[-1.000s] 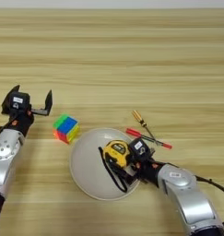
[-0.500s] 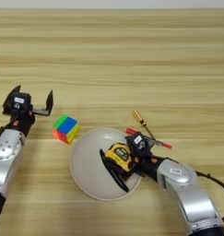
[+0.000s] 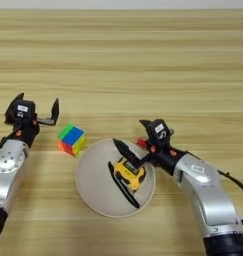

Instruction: Move the objects on the table

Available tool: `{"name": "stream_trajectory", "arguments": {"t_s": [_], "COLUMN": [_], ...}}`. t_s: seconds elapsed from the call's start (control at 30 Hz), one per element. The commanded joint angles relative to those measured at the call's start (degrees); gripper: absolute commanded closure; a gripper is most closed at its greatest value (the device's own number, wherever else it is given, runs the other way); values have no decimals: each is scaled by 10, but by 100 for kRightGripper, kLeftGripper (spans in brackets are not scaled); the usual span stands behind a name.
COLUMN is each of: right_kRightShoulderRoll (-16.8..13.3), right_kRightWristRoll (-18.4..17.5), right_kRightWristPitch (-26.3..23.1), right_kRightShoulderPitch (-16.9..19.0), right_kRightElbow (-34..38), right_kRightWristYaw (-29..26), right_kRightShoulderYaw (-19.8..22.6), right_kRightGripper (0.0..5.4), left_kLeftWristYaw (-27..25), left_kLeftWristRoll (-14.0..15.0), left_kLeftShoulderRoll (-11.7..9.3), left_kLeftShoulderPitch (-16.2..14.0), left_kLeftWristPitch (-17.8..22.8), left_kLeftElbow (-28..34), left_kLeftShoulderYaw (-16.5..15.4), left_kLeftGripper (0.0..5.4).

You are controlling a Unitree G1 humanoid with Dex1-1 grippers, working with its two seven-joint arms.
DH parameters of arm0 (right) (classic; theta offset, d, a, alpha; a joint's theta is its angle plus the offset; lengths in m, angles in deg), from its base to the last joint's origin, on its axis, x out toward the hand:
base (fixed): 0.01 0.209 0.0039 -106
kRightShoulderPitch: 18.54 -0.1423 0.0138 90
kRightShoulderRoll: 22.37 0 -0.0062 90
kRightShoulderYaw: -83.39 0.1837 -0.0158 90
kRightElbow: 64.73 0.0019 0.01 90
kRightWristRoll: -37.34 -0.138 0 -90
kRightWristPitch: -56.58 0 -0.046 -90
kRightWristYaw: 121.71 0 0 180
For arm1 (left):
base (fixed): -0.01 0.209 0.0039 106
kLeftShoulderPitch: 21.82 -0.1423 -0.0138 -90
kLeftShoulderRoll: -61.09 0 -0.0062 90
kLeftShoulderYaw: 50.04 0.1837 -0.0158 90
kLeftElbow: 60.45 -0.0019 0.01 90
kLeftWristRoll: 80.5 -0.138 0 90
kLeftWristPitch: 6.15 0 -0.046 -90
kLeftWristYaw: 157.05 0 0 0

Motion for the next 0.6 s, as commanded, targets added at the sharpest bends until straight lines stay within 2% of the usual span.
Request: {"name": "stream_trajectory", "arguments": {"t_s": [0.03, 0.23, 0.4, 0.6], "right_kRightShoulderRoll": [5, 26, 34, 46], "right_kRightWristRoll": [0, 4, 28, 42], "right_kRightWristPitch": [11, 49, 75, 114], "right_kRightShoulderPitch": [-18, -59, -81, -103], "right_kRightElbow": [-13, -77, -139, -190], "right_kRightWristYaw": [15, 49, 77, 89], "right_kRightShoulderYaw": [13, 38, 37, 36], "right_kRightGripper": [3, 3, 3, 3], "left_kLeftWristYaw": [2, -2, -3, -7], "left_kLeftWristRoll": [-8, -9, -8, -8], "left_kLeftShoulderRoll": [3, 2, 1, -1], "left_kLeftShoulderPitch": [11, 7, 3, 0], "left_kLeftWristPitch": [-4, -2, 1, 2], "left_kLeftElbow": [-8, -4, 1, 3], "left_kLeftShoulderYaw": [5, 9, 10, 11], "left_kLeftGripper": [0, 0, 0, 0]}}
